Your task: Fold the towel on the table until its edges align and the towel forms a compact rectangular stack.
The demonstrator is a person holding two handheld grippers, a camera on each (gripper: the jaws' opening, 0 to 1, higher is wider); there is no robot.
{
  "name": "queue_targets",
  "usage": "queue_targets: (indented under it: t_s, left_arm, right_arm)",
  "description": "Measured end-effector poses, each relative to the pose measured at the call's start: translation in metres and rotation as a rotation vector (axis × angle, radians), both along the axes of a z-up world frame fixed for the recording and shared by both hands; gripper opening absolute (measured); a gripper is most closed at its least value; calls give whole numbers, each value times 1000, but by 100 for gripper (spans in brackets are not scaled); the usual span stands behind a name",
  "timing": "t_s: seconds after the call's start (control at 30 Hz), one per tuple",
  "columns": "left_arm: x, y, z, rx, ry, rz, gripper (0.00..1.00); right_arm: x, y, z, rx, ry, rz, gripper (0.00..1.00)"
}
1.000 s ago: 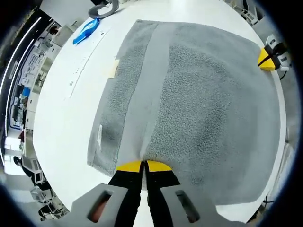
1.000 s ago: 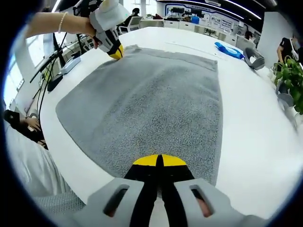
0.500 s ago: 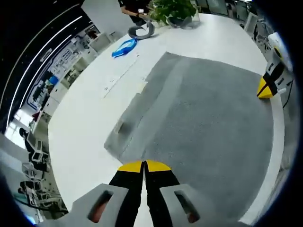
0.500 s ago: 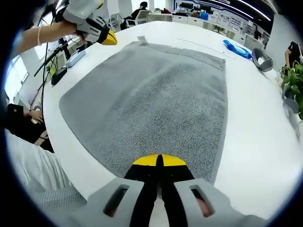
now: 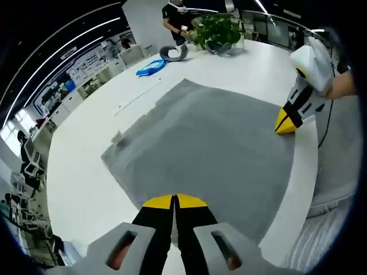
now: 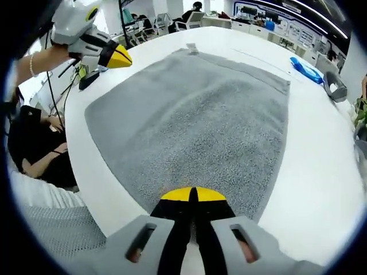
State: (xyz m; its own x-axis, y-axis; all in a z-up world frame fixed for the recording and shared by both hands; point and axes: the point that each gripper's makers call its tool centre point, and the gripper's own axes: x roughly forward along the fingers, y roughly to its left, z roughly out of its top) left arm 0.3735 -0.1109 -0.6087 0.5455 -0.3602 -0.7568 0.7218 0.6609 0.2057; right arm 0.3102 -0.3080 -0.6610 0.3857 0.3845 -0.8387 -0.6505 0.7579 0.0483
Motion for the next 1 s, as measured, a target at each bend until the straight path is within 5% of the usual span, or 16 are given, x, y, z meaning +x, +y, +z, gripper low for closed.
queue_targets:
  t_s: [0.6,0.77,1.0]
  left_arm:
    - [-76,-22,-36,-111,127,10,4]
    - [-87,-19,-44,-108,153,-10,7]
    - [-94,-19,-44,-100,107,-96,11]
  right_arm:
    - [-6,0,3,173,-20,46,1]
    - [-14,8,8,304,39,50,13]
    - [-25,13,10,290,1,187,25]
